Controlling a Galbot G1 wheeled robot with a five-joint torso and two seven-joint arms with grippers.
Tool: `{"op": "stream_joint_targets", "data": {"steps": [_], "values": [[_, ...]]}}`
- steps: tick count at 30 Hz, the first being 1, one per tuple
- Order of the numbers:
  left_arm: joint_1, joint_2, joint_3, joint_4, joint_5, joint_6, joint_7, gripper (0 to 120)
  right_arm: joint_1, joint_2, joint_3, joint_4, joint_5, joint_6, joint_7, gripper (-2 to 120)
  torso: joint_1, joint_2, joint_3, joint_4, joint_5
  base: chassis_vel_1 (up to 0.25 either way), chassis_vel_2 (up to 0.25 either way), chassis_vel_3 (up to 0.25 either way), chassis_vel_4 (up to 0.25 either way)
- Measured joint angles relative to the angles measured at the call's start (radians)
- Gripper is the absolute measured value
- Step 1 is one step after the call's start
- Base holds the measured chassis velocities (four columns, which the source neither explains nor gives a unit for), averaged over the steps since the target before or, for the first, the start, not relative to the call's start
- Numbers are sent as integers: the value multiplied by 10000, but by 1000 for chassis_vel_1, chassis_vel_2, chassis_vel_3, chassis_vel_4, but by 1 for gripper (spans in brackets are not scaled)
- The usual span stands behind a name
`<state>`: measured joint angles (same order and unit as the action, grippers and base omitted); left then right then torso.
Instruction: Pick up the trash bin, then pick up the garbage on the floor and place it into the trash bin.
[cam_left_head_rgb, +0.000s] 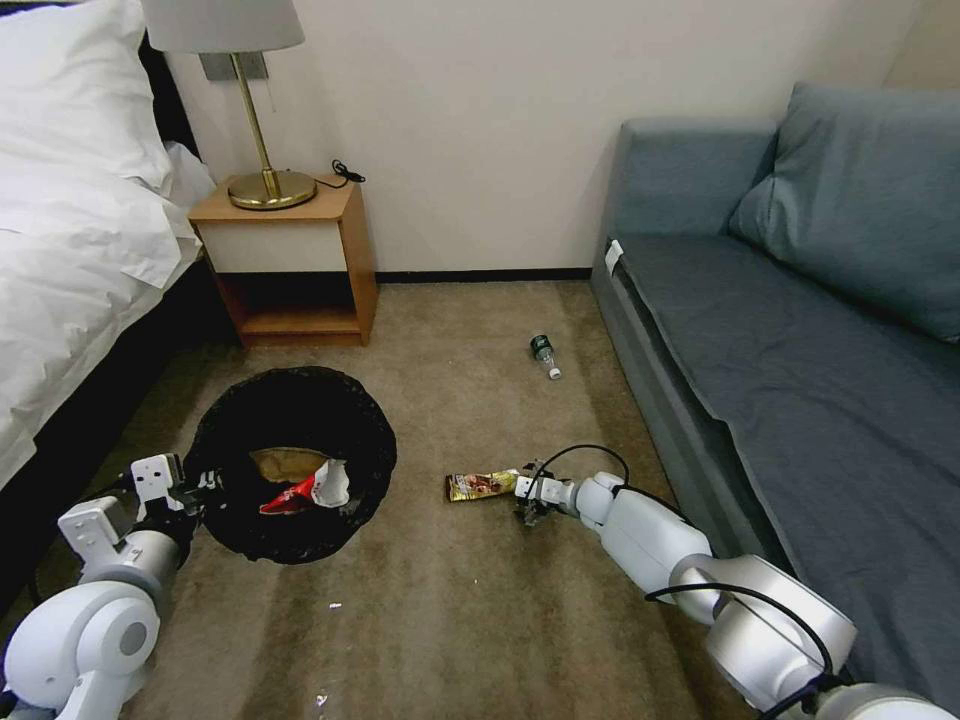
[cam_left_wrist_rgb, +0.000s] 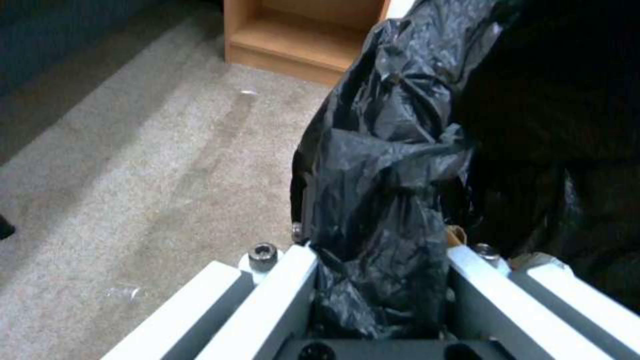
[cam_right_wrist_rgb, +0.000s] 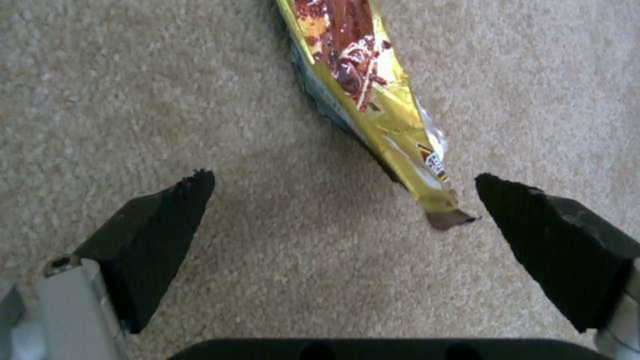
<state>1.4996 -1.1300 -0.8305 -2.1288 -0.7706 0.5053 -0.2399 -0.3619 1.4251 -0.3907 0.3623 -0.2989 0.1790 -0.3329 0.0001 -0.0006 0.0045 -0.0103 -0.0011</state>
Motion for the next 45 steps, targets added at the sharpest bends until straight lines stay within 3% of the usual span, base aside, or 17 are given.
{"op": "stream_joint_targets", "data": {"steps": [13,18,20,24,26,29,31,38,41,45], "values": [[37,-8,-24,-53,4,-46,39,0,98,127,8,-53,99,31,50,100,0,0,0,-1,0,0,0,0,0],[55,-3,-18,-101,2,-68,71,0,192,302,8,-232,106,-99,314,93,0,0,0,-1,0,0,0,0,0],[72,27,-41,-127,-16,-78,83,0,195,429,8,-316,109,-232,539,83,-1,0,0,0,0,0,0,0,0],[70,45,-45,-130,-29,-104,96,0,185,514,4,-365,91,-326,669,76,0,0,0,0,0,0,0,0,0],[63,65,-44,-141,-57,-108,104,0,146,609,-5,-405,5,-472,837,62,0,0,0,0,0,0,0,0,0],[62,73,-41,-150,-65,-112,109,0,129,629,-7,-418,5,-526,898,56,0,0,0,0,1,0,0,0,0],[66,76,-31,-190,-71,-119,124,0,121,626,-1,-438,54,-594,920,44,0,0,0,0,0,0,0,0,0],[61,90,-5,-277,-111,-126,140,0,24,524,18,-438,284,-622,920,22,0,0,1,-2,1,0,0,0,0],[47,95,20,-273,-113,-138,137,0,-10,496,46,-399,381,-654,1003,7,0,0,0,-1,1,0,0,0,0],[48,82,34,-273,-122,-139,133,0,-88,485,57,-372,520,-690,1137,0,0,0,0,-1,1,0,0,0,0]]}}
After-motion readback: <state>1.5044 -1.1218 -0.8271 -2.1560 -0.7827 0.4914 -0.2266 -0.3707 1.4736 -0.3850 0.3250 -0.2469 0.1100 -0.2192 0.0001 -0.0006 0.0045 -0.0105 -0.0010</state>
